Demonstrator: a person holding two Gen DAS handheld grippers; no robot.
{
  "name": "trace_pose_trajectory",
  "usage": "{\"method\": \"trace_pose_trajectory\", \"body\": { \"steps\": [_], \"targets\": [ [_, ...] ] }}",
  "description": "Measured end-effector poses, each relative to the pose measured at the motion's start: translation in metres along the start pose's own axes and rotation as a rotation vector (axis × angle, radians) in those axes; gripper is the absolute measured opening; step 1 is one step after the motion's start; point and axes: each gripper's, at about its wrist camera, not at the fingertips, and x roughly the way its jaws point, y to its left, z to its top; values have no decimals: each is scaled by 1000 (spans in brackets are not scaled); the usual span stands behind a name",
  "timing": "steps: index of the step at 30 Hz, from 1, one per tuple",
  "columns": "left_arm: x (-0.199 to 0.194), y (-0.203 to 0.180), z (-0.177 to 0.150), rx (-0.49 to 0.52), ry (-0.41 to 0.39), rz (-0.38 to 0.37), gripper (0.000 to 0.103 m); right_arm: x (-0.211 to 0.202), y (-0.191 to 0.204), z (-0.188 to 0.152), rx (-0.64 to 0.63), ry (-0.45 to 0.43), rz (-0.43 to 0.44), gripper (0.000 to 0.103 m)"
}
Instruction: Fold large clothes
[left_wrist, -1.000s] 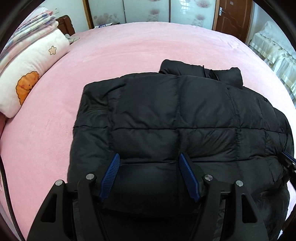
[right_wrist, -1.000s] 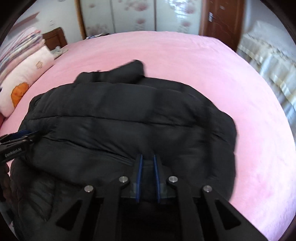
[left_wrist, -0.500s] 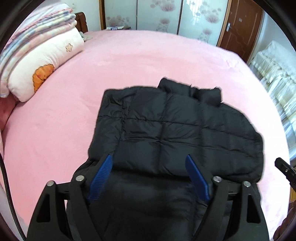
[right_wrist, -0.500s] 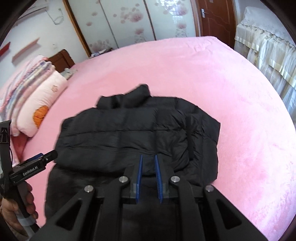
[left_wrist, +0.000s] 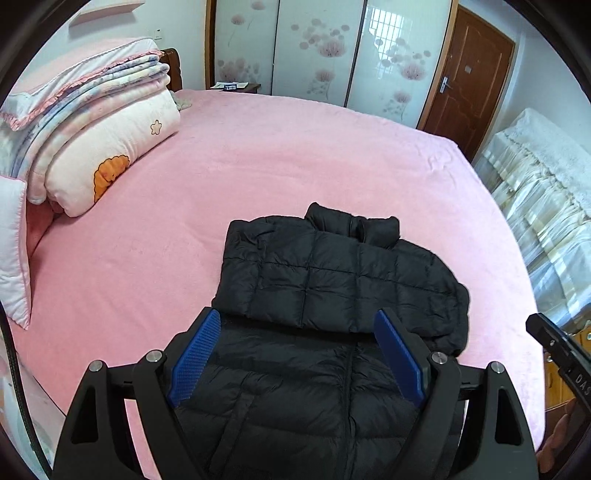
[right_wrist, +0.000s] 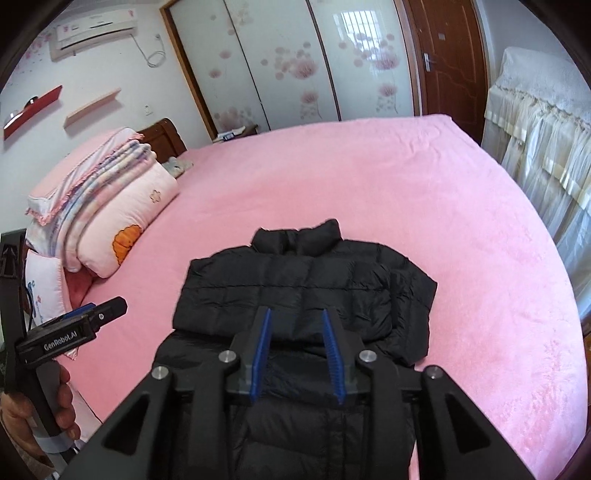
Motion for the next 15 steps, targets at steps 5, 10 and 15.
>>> {"method": "trace_pose_trajectory", "body": {
  "steps": [5,10,15],
  "targets": [
    [-30,21,-1,-30,-6,-23,85,-33,17,-3,28,-67,-14,29],
    [-59,47,-16,-55,-17,-72,85,-79,38,-19,-6,-173,-55,32],
    [-70,75,-51,-29,2,-72,85,-99,54,-52,-128,-143,-92,34]
  ]
}}
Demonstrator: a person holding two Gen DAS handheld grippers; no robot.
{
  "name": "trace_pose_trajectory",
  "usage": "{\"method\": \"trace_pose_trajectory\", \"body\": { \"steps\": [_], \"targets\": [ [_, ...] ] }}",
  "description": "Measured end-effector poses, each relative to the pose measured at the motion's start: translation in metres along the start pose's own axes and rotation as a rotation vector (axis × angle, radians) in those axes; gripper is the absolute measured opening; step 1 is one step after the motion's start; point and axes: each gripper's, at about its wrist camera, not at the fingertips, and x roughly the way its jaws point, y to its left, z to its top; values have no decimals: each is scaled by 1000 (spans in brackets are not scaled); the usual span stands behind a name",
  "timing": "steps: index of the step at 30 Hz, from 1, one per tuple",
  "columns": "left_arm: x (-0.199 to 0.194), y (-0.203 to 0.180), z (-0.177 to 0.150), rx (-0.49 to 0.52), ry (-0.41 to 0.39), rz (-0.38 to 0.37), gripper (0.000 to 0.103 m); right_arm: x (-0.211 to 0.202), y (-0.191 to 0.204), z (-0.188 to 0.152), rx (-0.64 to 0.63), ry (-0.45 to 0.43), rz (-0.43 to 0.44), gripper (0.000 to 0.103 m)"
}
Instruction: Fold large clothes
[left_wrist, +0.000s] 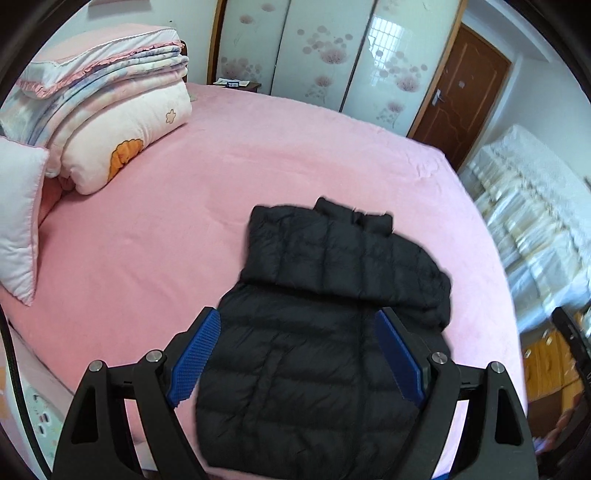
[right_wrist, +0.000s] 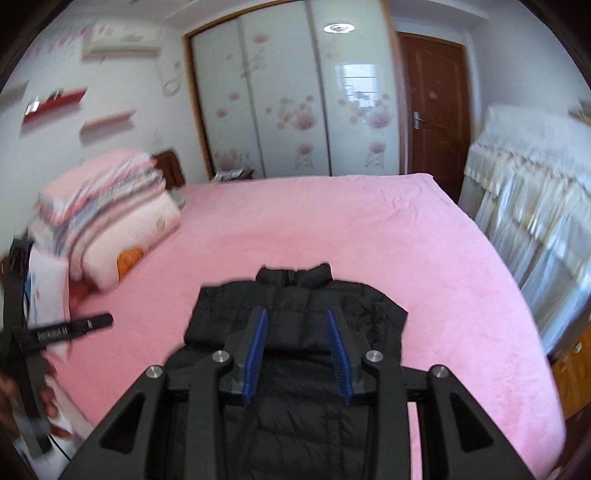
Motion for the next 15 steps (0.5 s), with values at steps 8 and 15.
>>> {"method": "trace_pose_trajectory", "body": {
  "steps": [8,15],
  "targets": [
    [26,52,-88,-1,143,8,84,-4,-3,-87,18,184,-31,34],
    [64,87,-154,-3,211,47,84,5,-33,-180,176,314,-34,34]
  ]
}}
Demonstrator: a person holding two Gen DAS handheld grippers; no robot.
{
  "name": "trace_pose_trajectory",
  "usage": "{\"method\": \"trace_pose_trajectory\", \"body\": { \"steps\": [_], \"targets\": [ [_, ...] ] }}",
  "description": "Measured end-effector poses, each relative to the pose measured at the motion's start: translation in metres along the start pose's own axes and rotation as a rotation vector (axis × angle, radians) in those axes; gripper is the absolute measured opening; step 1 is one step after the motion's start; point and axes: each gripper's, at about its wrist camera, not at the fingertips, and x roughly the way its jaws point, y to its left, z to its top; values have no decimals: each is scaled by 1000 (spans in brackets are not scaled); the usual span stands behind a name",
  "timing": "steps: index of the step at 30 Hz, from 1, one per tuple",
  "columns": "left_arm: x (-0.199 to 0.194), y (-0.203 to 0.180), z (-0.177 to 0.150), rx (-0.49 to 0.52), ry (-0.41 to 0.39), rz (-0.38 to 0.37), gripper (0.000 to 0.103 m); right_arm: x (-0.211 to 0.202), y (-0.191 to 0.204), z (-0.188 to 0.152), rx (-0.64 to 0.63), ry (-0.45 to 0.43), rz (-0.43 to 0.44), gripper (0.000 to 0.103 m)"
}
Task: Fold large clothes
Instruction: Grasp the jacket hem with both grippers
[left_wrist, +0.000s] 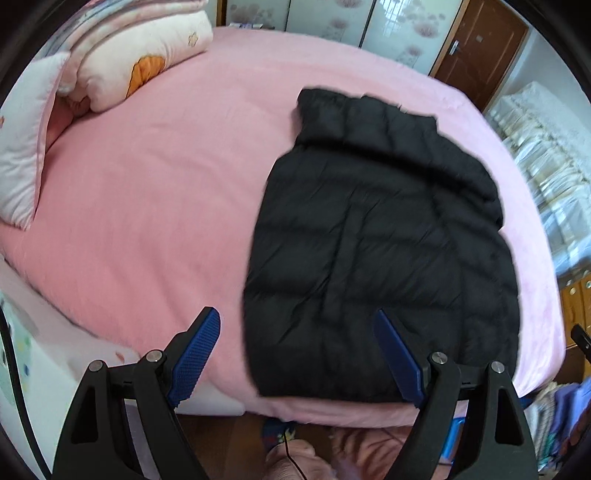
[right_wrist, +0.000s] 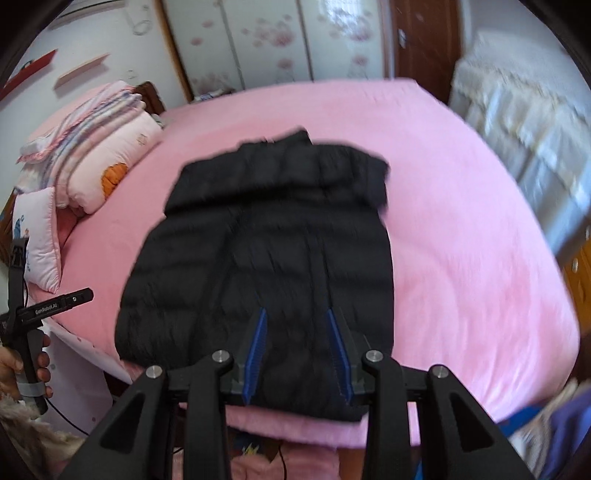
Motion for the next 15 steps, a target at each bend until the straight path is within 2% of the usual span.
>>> {"method": "trace_pose_trajectory", "body": {
  "steps": [8,15],
  "targets": [
    [51,17,-35,-16,58,-21,84,44,-49,-65,135,145,2,34],
    [85,23,-43,-20,74,-38,84,79,-67,-85,192,197,9,34]
  ]
}}
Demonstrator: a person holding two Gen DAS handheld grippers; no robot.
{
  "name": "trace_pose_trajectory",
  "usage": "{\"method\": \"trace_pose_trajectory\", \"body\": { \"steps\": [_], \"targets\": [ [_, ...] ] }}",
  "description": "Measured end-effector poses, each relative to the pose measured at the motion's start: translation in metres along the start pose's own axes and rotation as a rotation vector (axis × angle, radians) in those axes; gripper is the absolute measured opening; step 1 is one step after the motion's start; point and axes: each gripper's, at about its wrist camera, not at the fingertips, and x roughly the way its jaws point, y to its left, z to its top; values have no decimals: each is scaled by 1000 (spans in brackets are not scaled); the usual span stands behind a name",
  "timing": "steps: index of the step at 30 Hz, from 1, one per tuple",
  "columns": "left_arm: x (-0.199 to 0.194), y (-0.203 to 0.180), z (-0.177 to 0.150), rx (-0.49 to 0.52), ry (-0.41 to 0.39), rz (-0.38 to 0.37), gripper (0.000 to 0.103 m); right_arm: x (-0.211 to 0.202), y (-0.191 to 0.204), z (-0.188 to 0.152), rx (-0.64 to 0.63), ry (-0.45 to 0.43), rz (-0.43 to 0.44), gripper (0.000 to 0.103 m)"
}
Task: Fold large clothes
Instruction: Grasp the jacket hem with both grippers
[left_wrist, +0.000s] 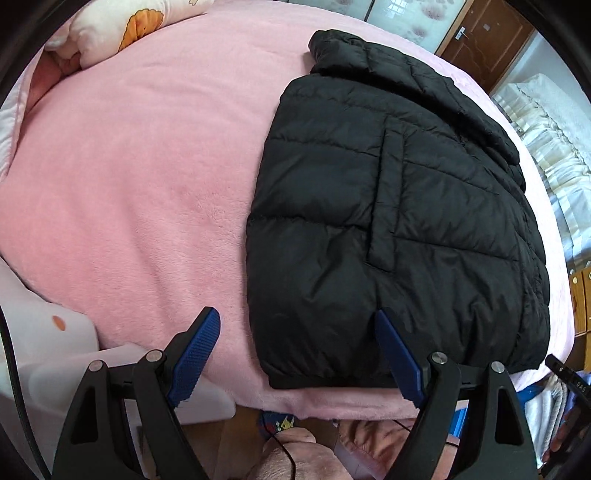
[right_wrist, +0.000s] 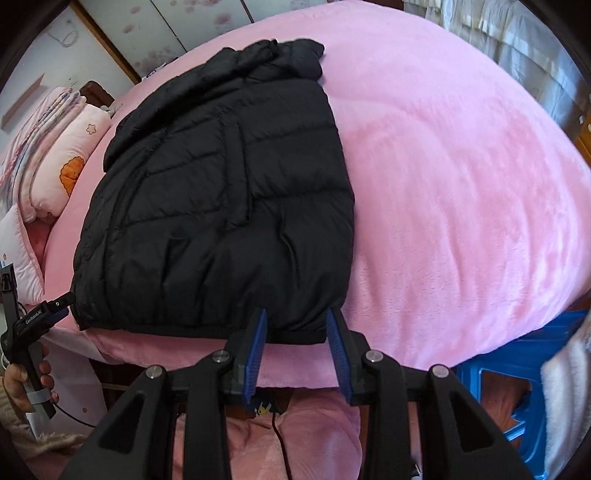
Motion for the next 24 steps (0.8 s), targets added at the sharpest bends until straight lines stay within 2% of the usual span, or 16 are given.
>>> {"method": "trace_pose_trajectory", "body": {
  "steps": [6,8,13,21,24],
  "targets": [
    [17,5,1,-18,7,-25,84,19,-11,1,50,12,25,36],
    [18,7,1,-22,1,-32,84,22,-14,2,61,10,26,47],
    [21,12,1,-41,16,-61,85,30,-20,5,82,21,24,55],
    [24,11,2,-25,24,-19,85,41,-23,12,87,46,56,55],
    [26,10,3,-38,35,-31,85,41,-24,14,87,54,61,55]
  ]
}}
